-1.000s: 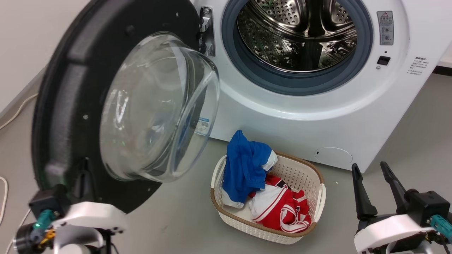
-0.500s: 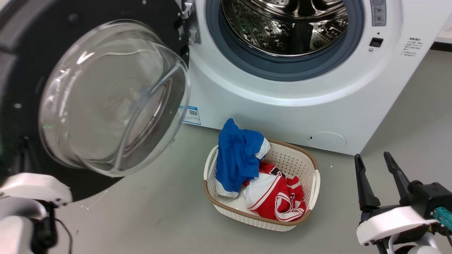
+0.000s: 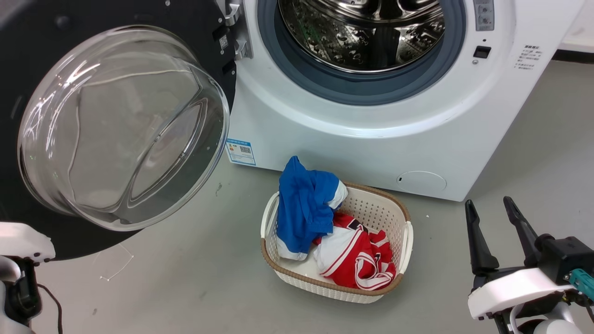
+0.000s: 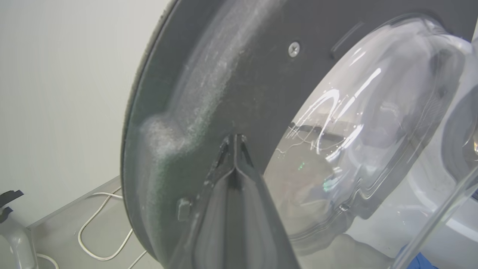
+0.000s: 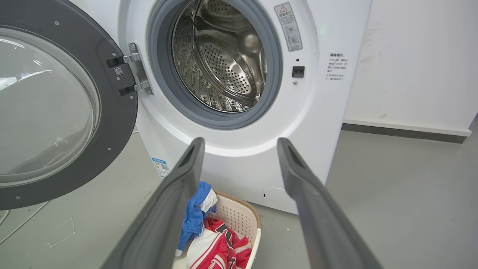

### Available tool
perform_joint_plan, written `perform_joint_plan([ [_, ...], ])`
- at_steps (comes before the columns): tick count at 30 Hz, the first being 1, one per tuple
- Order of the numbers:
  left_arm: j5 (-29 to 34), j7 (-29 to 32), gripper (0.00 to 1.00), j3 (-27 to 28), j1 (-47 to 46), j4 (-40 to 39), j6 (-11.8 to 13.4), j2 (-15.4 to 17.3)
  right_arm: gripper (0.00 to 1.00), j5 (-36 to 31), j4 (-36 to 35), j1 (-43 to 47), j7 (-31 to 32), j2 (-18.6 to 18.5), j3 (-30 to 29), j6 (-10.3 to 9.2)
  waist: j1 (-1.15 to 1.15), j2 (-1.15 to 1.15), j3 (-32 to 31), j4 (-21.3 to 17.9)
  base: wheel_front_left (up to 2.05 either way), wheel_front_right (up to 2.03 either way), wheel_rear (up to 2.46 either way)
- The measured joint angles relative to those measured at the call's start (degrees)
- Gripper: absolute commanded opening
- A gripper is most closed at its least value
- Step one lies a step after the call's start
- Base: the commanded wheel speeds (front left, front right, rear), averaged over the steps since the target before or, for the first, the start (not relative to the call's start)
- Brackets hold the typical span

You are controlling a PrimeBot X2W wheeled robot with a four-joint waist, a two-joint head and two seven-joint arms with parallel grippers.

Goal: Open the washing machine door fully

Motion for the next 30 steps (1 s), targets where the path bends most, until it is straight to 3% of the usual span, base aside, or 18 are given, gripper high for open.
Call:
perform_joint_plan([
  [8, 1.02, -1.56, 0.00, 0.21, 4.13, -2.82, 0.38, -2.36, 1.00, -0.01, 0.88, 0.47, -0.19, 0.16, 0.23, 0.00, 0.00, 0.00, -2.33, -0.56, 0.00, 0.00, 0.00],
  [19, 5.08, -1.82, 0.00, -2.44, 18.31, -17.33, 4.03, -6.59, 1.00, -0.19, 1.57, 2.05, 0.12, 0.51, 1.58, 0.00, -0.01, 0.00, -5.90, -2.43, 0.00, 0.00, 0.00],
  [25, 7.65, -1.03, 0.00, -7.49, 24.02, -23.85, 6.05, -10.05, 1.00, -0.34, 2.26, 2.11, 0.15, 0.56, 2.43, 0.00, -0.01, 0.00, -6.98, -4.91, 0.00, 0.00, 0.00],
  [30, 9.15, 0.64, 0.00, -12.77, 24.75, -25.06, 5.91, -13.10, 1.00, -0.30, 3.03, 2.09, 0.15, 0.57, 2.74, 0.00, -0.01, 0.00, -7.49, -7.26, 0.00, 0.00, 0.00],
])
